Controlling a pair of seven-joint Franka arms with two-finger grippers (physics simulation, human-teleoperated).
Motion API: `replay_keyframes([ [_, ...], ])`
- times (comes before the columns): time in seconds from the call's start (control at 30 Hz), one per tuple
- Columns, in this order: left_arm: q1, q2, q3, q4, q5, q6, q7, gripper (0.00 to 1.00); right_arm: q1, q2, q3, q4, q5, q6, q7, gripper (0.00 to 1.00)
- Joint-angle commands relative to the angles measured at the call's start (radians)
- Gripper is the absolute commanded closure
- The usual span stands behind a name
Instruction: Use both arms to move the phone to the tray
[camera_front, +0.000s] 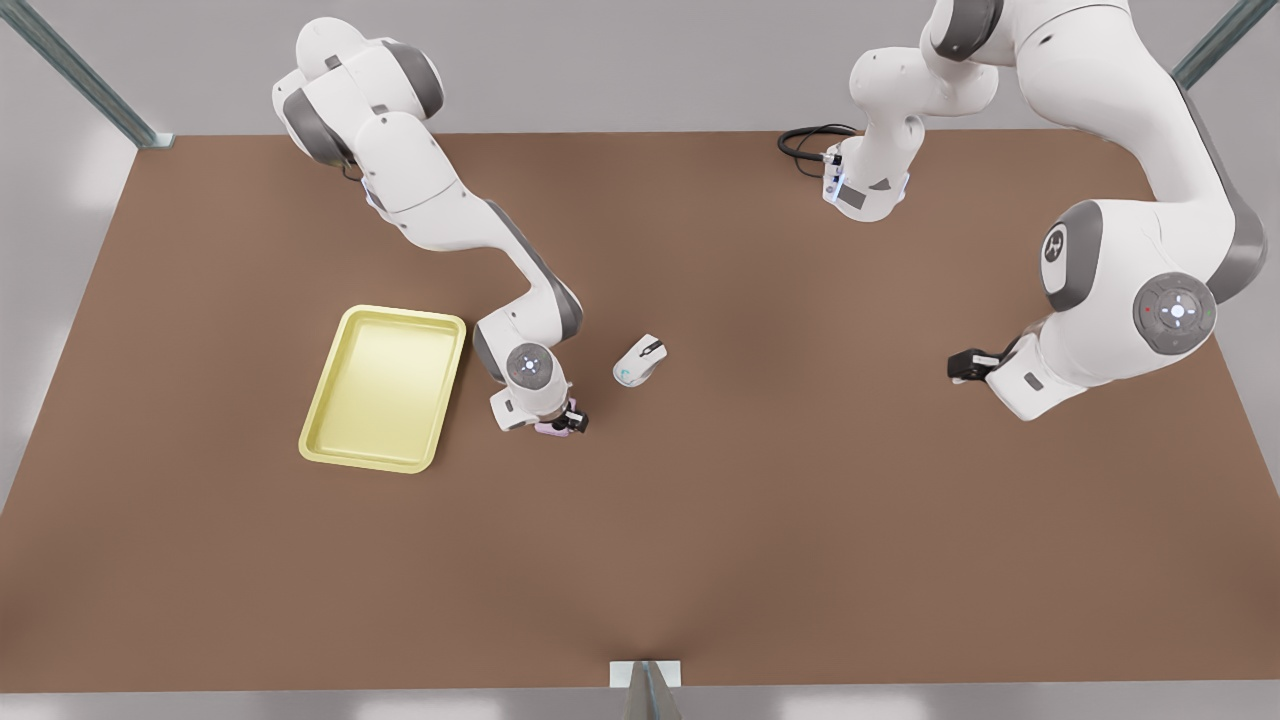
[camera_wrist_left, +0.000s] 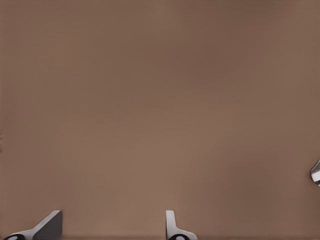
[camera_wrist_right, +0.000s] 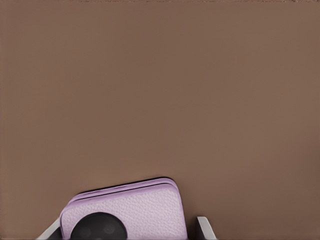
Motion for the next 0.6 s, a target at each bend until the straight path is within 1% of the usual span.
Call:
replay_keyframes([
  [0.0,0.000,-0.001,0.000,0.001,0.001,0.000,0.012,0.00,0.000,-0.007,0.000,0.002,0.001,-0.007,-0.017,0.07],
  [0.07,0.000,0.001,-0.001,0.001,-0.001,0.000,0.012,0.00,0.000,-0.010,0.000,0.001,0.001,-0.009,-0.024,0.08],
  [0.13,0.000,0.007,0.000,0.008,-0.001,0.000,0.012,0.00,0.000,-0.009,0.000,0.001,0.001,-0.009,-0.026,0.13],
  [0.23,0.000,0.013,0.000,0.014,-0.001,0.000,0.013,0.00,0.000,-0.007,0.000,-0.001,0.001,-0.007,-0.029,0.13],
  [0.3,0.000,0.013,0.000,0.014,-0.001,0.000,0.013,0.00,-0.002,-0.009,0.000,0.001,0.001,-0.010,-0.044,0.21],
  [0.4,0.000,0.013,0.000,0.014,-0.001,0.000,0.013,0.00,-0.002,-0.009,0.000,0.001,0.002,-0.010,-0.046,0.25],
  [0.43,0.000,0.013,0.000,0.014,-0.001,0.000,0.013,0.00,-0.002,-0.010,0.000,0.001,0.001,-0.010,-0.059,0.32],
  [0.57,0.000,0.013,0.000,0.014,-0.001,0.000,0.013,0.00,-0.009,-0.027,0.000,0.001,0.002,-0.032,-0.061,0.32],
])
